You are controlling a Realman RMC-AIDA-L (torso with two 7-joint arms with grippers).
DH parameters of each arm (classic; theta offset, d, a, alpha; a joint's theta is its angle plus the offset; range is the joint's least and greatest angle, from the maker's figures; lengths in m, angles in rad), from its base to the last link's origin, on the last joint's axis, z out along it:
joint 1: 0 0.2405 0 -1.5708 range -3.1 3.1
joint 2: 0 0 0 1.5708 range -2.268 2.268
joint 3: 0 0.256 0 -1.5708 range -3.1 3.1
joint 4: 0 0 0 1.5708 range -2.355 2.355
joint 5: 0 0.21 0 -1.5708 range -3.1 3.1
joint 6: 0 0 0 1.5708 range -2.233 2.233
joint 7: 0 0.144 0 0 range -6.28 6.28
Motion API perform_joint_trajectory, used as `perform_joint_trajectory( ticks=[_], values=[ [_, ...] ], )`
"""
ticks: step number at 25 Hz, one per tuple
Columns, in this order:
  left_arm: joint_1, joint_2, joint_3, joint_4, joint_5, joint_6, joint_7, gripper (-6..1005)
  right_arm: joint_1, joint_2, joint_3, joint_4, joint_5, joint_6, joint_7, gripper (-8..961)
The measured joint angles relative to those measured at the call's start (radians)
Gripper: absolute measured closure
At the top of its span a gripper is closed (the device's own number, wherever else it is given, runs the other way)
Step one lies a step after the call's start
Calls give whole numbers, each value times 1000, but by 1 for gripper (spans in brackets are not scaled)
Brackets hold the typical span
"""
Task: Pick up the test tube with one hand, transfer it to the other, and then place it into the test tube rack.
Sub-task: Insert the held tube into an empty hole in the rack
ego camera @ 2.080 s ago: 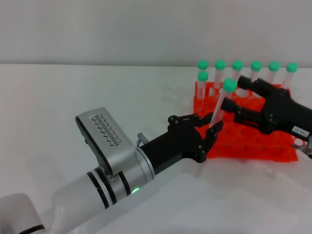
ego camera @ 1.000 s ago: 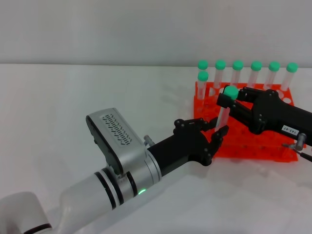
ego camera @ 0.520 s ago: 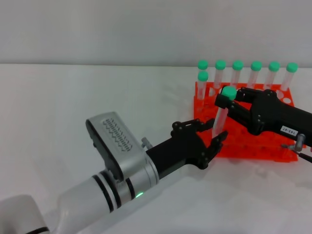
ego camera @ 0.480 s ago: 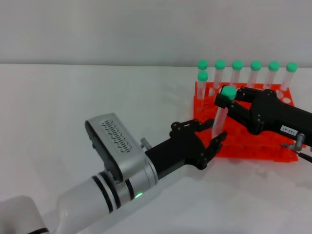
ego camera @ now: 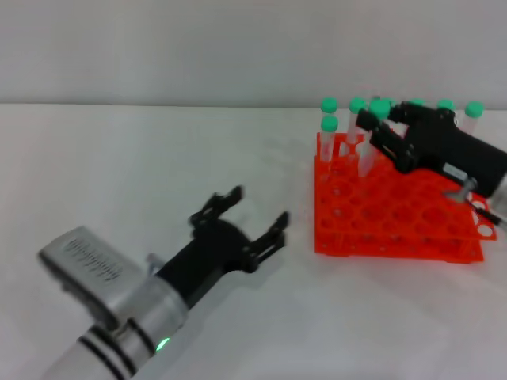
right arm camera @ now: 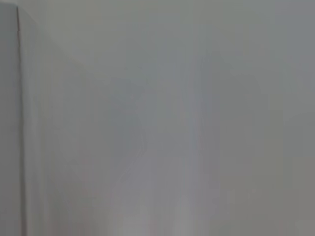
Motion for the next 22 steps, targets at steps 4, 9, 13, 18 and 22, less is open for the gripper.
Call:
perform_joint_trajectory(
  ticks=[4, 9, 13, 18, 22],
  values=[
    [80, 0, -52, -3, -1, 39, 7, 221, 36, 6, -24, 4, 69, 82, -56, 696],
    [126, 2, -85, -10, -39, 103, 11, 115, 48, 6, -55, 14, 114, 145, -98, 695],
    [156, 5, -94, -36, -91, 175, 11, 97, 73, 6, -81, 18, 134, 207, -124, 695],
    [171, 6, -99, -61, -159, 199, 12, 98, 117, 6, -135, 33, 202, 243, -156, 694],
    [158, 6, -99, -68, -184, 196, 10, 99, 142, 6, -181, 49, 231, 286, -159, 694]
  ],
)
